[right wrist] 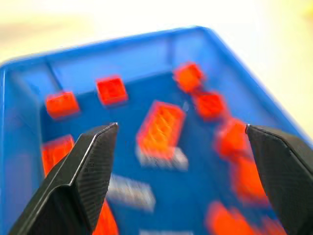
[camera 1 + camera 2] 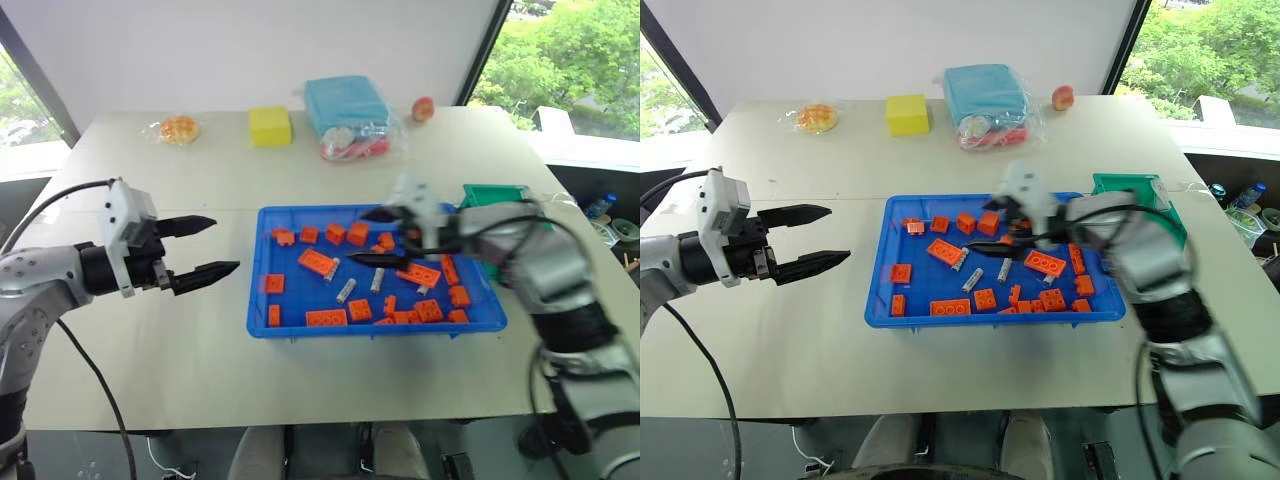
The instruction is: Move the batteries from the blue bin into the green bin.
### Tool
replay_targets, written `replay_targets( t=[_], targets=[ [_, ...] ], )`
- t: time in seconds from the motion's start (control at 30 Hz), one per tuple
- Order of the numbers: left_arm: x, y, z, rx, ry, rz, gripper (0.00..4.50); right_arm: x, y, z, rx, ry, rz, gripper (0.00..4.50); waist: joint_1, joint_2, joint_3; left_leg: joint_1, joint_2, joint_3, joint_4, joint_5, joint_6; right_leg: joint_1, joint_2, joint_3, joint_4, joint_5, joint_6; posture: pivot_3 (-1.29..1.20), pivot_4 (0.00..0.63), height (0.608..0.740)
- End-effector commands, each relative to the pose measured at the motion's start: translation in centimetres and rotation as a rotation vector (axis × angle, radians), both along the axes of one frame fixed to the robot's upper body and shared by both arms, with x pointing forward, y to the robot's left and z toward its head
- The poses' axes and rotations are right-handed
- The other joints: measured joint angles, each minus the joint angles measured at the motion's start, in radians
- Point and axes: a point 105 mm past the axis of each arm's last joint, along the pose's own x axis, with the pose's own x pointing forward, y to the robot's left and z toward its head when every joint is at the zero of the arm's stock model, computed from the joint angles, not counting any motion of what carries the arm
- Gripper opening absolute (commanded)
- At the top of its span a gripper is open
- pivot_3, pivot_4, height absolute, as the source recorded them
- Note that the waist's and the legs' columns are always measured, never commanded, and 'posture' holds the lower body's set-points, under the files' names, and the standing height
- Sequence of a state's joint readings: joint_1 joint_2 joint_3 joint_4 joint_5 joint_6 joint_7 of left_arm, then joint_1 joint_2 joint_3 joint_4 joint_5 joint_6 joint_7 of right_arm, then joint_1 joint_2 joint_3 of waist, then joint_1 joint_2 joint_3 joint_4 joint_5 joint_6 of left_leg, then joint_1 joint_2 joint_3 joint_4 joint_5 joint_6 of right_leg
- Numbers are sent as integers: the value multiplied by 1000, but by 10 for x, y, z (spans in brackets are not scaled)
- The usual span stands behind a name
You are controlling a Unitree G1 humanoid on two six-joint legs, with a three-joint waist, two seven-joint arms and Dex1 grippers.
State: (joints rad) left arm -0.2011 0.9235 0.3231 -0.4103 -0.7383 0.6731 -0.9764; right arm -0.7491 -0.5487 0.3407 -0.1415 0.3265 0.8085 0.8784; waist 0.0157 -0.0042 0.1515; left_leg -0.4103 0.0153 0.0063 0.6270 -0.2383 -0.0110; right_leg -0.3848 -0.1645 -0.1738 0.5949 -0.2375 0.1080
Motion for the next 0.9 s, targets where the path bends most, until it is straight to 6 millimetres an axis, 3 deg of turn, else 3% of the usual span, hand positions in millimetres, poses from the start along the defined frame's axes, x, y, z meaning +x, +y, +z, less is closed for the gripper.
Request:
replay_targets(
  t=[0.03,0.17,0.47,0.63,0.73,0.87,0.9],
  targets=[
    [-6,-7,9,17,-29,-41,4500,8,23,-9,-40,5,-36,4300,-1,-1,0,0,-1,1,0,0,0,0,0,0,1,0,0,0,150,704],
    [-8,-9,11,23,-29,-48,4500,14,35,-24,-80,38,-77,4300,-3,-1,-1,0,-1,3,2,1,-1,-1,1,4,1,-1,2,0,150,704],
    [-10,-14,11,19,-38,-57,4500,38,26,-40,-114,37,-212,4300,-8,-2,-1,1,9,13,1,1,-3,-5,13,13,0,1,-2,0,150,704],
    [-10,-14,11,17,-39,-56,4500,39,26,-49,-123,59,-216,4300,-13,-1,-1,2,12,16,1,2,-3,-6,14,13,1,3,-5,0,150,704],
    [-8,-13,11,17,-40,-54,4500,35,27,-55,-124,67,-200,3464,-11,-1,-1,2,13,16,1,2,-3,-7,15,14,1,3,-5,0,150,704],
    [-8,-12,10,22,-42,-53,4500,34,34,-51,-96,63,-188,1394,-10,-1,-1,2,13,16,1,1,-3,-7,14,14,0,3,-5,0,150,704],
    [-7,-12,10,23,-42,-52,4500,35,38,-48,-82,57,-183,1214,-11,-1,-1,2,13,16,1,1,-3,-7,15,14,0,3,-5,0,150,704]
  ],
)
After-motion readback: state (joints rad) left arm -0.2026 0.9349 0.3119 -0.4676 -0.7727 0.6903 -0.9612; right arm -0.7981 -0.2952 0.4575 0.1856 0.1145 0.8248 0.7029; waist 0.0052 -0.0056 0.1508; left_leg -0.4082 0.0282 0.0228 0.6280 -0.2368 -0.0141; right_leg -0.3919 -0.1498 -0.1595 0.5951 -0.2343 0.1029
